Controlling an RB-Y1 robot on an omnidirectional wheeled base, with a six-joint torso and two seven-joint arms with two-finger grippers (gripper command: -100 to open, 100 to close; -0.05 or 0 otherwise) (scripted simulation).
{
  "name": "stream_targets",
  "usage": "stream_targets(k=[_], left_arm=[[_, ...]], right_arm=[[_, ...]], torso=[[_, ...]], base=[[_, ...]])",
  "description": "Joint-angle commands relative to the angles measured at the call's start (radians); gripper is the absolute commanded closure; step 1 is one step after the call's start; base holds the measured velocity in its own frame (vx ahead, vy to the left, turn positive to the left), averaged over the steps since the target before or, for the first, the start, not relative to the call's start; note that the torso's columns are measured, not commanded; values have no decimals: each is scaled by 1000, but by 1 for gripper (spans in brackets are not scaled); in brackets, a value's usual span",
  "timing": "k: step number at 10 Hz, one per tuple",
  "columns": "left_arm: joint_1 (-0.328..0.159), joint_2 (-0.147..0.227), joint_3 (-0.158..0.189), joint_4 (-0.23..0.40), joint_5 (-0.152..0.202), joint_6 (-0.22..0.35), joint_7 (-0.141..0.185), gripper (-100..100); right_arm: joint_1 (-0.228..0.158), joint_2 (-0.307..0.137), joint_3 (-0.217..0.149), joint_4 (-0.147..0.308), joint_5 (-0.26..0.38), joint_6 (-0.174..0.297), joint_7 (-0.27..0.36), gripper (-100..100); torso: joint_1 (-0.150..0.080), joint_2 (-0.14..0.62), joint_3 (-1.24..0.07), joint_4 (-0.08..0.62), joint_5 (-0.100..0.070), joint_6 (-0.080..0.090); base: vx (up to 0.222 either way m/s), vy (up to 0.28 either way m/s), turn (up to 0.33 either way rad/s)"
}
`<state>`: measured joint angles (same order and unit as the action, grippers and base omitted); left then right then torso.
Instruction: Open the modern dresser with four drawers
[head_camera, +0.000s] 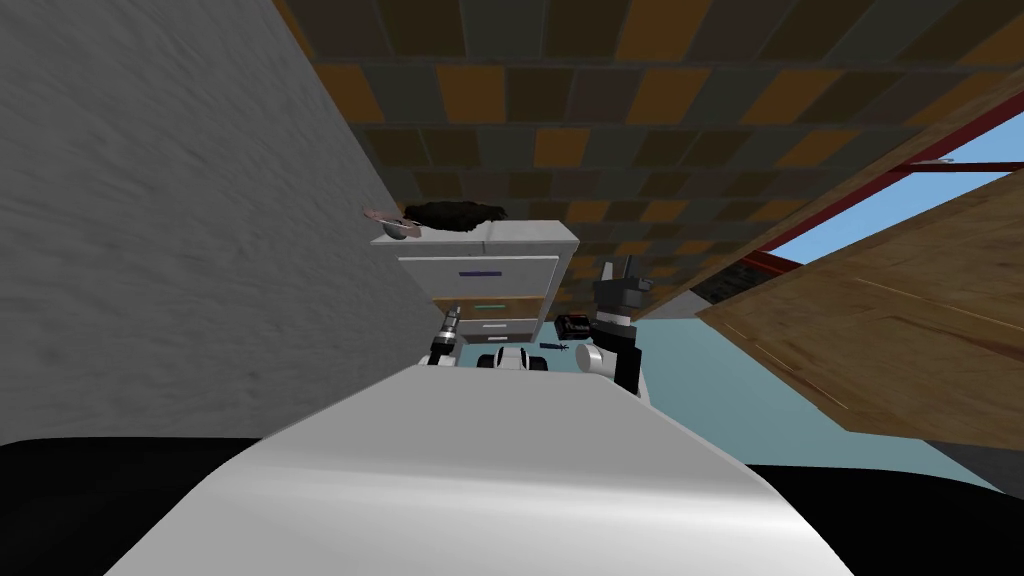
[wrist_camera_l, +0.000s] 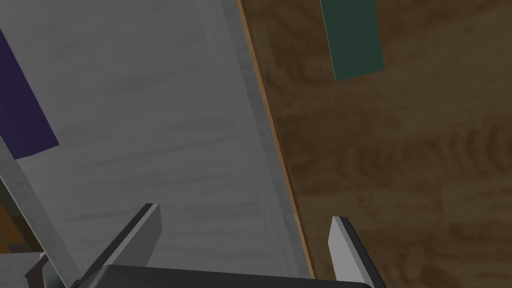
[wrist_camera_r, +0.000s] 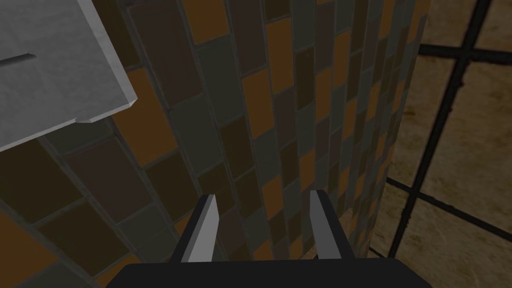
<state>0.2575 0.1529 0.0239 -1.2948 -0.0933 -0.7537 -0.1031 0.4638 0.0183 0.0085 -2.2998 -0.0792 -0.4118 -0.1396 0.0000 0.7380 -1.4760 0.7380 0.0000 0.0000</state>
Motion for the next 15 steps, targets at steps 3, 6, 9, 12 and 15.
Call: stream_targets(k=[3,6,9,12,15], left_arm=[[-33,-15,4,134,-4,-47,-2,-100],[-50,-29,5,202,-6,-72,-3,-100],[-71,-65,8,286,-9,-103,-6,-100],[-85,-121,9,344,-10,-123,-7,-100],[-98,-128,10,331,-9,-97,-6,-100]], right_arm=[[0,0,0,0,0,0,0,0],[0,0,0,0,0,0,0,0],[0,0,0,0,0,0,0,0],[0,0,0,0,0,0,0,0],[0,0,0,0,0,0,0,0]], torso=[[0,0,0,0,0,0],[0,0,0,0,0,0],[0,0,0,0,0,0],[0,0,0,0,0,0],[1,0,0,0,0,0]], base=[[23,-19,5],[15,-12,5],[23,-20,6],[15,-15,4],[13,-8,1]])
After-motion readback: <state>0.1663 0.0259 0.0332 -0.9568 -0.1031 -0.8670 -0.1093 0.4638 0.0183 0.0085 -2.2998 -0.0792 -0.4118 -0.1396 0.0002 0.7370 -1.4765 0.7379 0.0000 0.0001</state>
